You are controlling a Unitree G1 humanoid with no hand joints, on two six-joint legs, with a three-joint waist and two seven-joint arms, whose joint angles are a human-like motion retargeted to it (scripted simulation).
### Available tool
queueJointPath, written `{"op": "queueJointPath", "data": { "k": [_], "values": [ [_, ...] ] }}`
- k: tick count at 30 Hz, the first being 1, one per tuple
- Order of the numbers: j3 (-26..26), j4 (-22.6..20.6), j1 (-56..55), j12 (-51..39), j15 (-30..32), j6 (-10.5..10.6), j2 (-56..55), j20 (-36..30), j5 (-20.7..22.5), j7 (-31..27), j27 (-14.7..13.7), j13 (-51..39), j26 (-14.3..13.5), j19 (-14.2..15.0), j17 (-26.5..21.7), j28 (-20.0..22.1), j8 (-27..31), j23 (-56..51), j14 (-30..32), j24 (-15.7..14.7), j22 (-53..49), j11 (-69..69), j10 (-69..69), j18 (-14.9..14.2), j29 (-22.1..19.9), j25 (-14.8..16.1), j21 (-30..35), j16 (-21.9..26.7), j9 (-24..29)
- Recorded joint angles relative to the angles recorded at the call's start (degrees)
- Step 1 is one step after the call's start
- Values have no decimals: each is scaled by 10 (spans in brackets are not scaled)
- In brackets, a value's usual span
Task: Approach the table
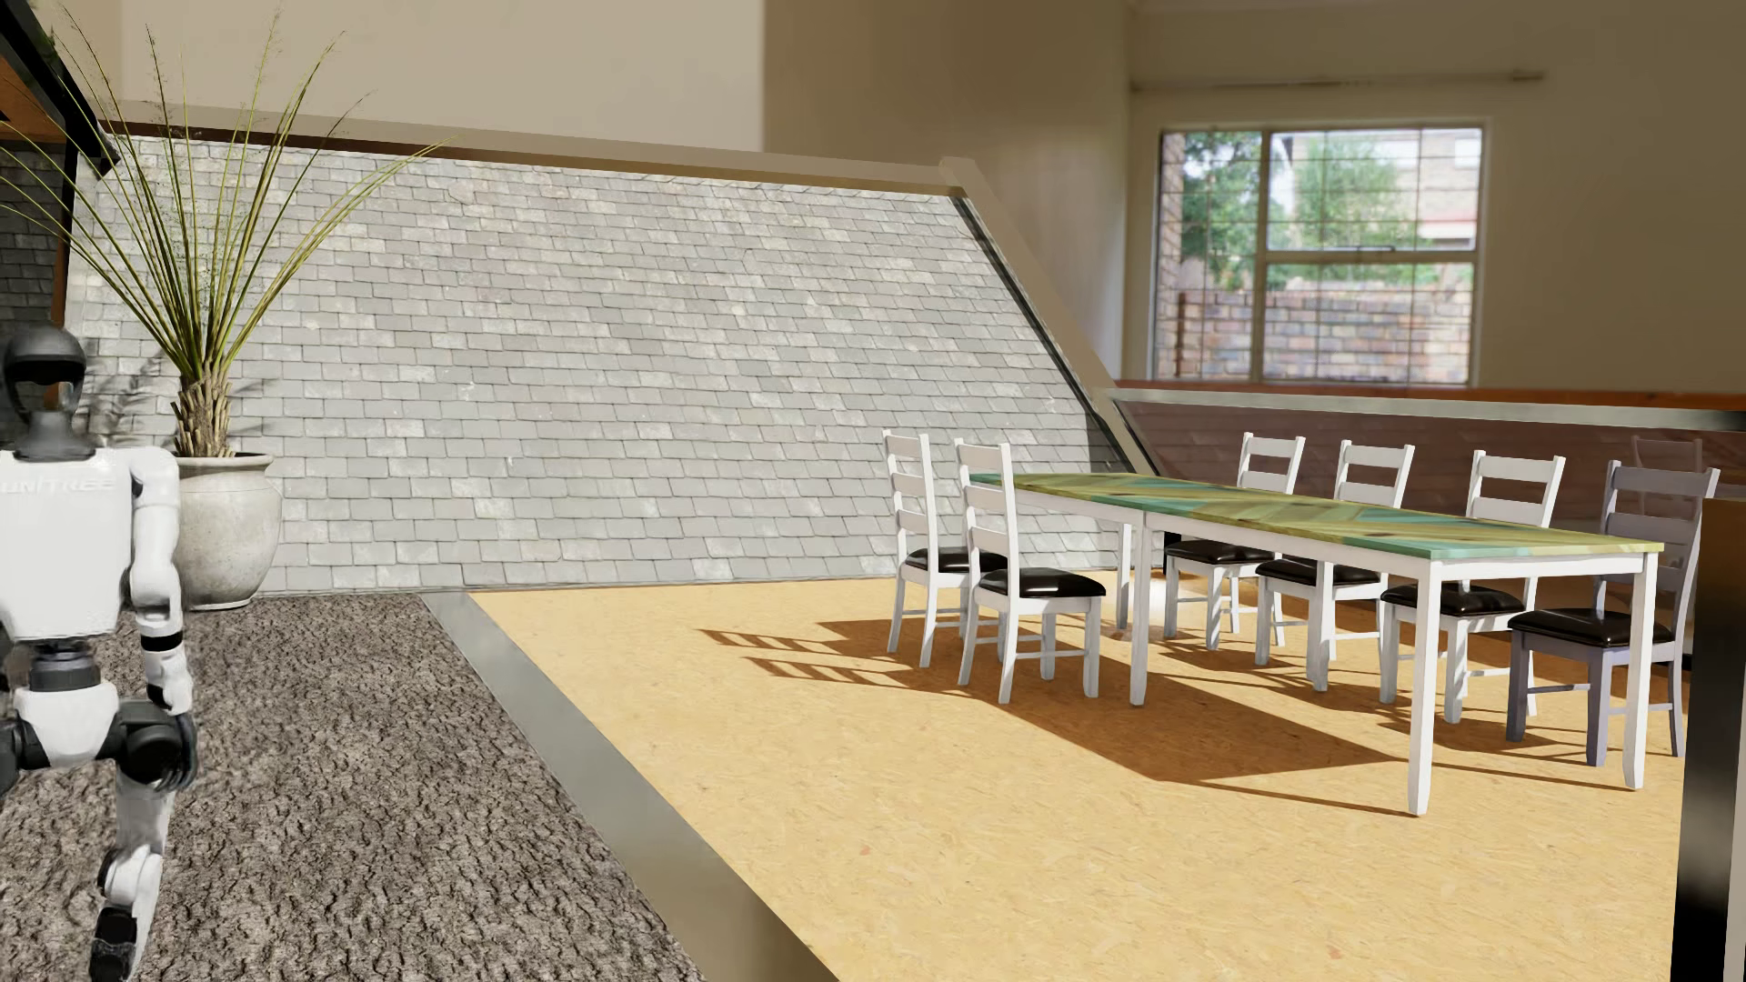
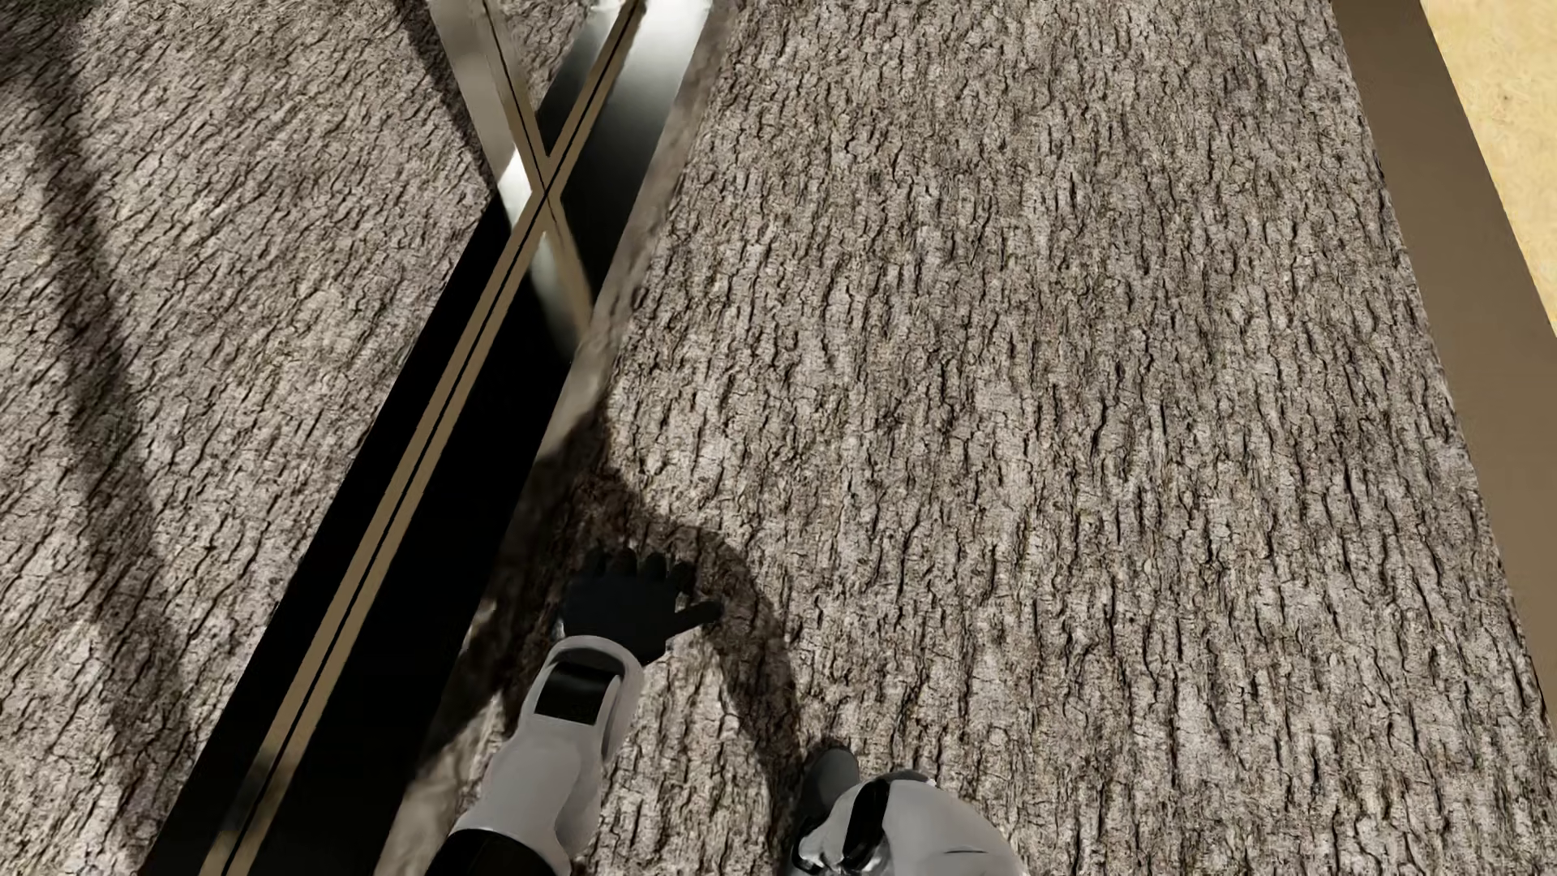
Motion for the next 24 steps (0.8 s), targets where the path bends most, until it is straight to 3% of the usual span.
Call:
{"op": "queueJointPath", "data": {
  "k": [1,2,4,6,8,10,12,14,15,16,17,19,20,21,22,23,24],
  "values": [
    [7,28,-33,23,-29,10,13,17,34,-43,18,2,23,-1,5,-1,16,11,51,-4,23,19,98,26,2,17,1,0,2],
    [15,31,-77,44,-52,20,37,41,66,-98,30,2,49,-1,-6,-1,33,23,78,-12,58,23,186,68,8,14,9,-8,4],
    [30,-8,-174,95,-77,33,100,113,122,-187,43,-13,109,3,-52,-4,80,50,39,-54,136,-1,306,95,17,-41,36,-38,5],
    [44,-37,-258,164,-92,37,167,173,161,-221,67,-43,148,10,-86,-30,147,74,39,-107,190,-41,334,102,7,-73,21,-59,1],
    [59,-35,-332,251,-110,37,226,177,181,-208,76,-84,136,14,-105,-59,218,91,31,-124,202,-68,274,133,-16,-55,-13,-59,-4],
    [72,-29,-376,324,-130,38,281,146,190,-147,65,-127,94,16,-128,-67,279,97,32,-99,211,-94,122,164,-28,-29,-30,-53,-5],
    [81,-97,-390,363,-139,42,341,120,187,-130,59,-156,62,18,-142,-99,314,96,65,-56,232,-137,-124,123,-52,-19,-31,-48,-4],
    [86,-202,-383,374,-143,43,398,118,177,-219,61,-170,46,18,-139,-160,324,99,61,-17,244,-172,-350,53,-70,-12,-27,-44,-3],
    [86,-233,-381,373,-144,43,424,128,174,-234,64,-174,42,15,-133,-180,320,107,47,0,240,-174,-376,38,-69,-7,-24,-42,-1],
    [86,-253,-382,371,-140,42,447,144,172,-227,67,-176,43,12,-126,-184,311,117,61,10,230,-163,-349,47,-63,-7,-17,-42,0],
    [89,-270,-380,368,-122,38,467,169,169,-230,69,-176,48,11,-120,-169,302,127,95,13,214,-143,-303,87,-51,-16,-1,-46,1],
    [100,-267,-370,360,-35,23,467,241,159,-218,66,-178,77,34,-105,-99,296,138,139,-19,172,-50,-220,151,-28,-56,44,-71,3],
    [103,-255,-367,350,20,12,436,279,150,-202,67,-181,95,87,-93,-59,293,135,108,-54,159,42,-176,179,-29,-75,58,-89,5],
    [103,-242,-353,330,76,1,389,308,130,-186,66,-182,113,143,-80,-30,281,124,75,-88,158,150,-154,188,-35,-87,65,-102,6],
    [100,-232,-327,301,115,-10,335,319,96,-170,58,-180,131,155,-70,-23,259,104,49,-110,172,249,-152,189,-43,-85,66,-106,6],
    [94,-225,-296,264,104,-21,280,306,53,-156,41,-175,143,138,-65,-38,234,78,29,-108,197,327,-162,188,-47,-75,69,-95,6],
    [84,-221,-263,222,74,-32,227,267,13,-144,18,-167,139,116,-67,-71,215,48,13,-75,227,380,-177,185,-46,-59,74,-72,4]
  ]
}}
